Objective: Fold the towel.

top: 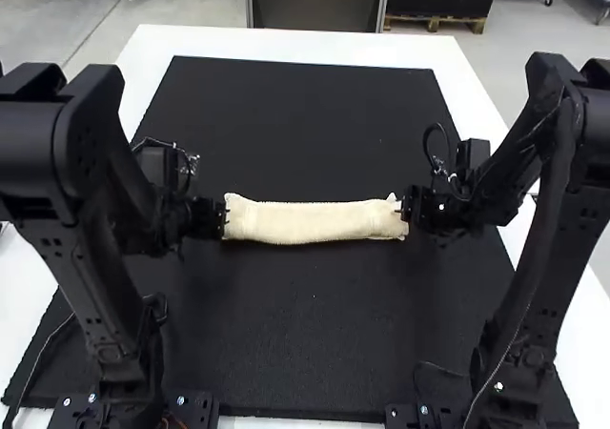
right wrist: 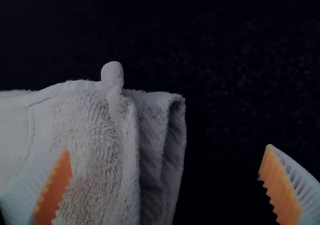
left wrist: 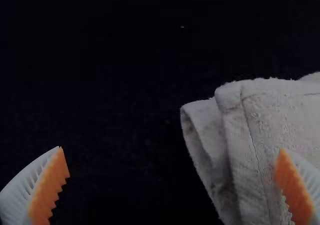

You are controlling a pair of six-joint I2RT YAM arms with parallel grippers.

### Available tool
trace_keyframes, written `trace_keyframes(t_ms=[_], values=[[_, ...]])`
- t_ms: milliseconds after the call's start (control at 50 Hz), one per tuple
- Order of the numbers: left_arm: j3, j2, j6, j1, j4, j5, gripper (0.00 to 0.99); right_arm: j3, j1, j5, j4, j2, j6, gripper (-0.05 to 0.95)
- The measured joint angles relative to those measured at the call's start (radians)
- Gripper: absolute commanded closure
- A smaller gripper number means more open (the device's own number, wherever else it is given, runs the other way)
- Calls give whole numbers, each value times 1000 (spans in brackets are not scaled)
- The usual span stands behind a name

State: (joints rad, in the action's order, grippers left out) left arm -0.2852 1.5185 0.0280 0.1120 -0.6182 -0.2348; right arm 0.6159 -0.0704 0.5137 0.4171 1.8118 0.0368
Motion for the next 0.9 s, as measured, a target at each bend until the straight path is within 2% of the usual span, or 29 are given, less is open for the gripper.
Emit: trace_keyframes(t_ms=[120, 320, 780, 900], values=[[0, 0, 0, 33, -14, -1, 36, 0, 0, 7, 0, 0, -6, 11], [0, 0, -3, 59, -14, -6, 36, 3, 8, 3, -4, 0, -13, 15], [0, -40, -17, 63, -7, -17, 36, 17, 47, -60, -15, 0, -41, 23], [0, -40, -18, 63, -6, -19, 36, 25, 48, -66, -32, -3, -44, 66]])
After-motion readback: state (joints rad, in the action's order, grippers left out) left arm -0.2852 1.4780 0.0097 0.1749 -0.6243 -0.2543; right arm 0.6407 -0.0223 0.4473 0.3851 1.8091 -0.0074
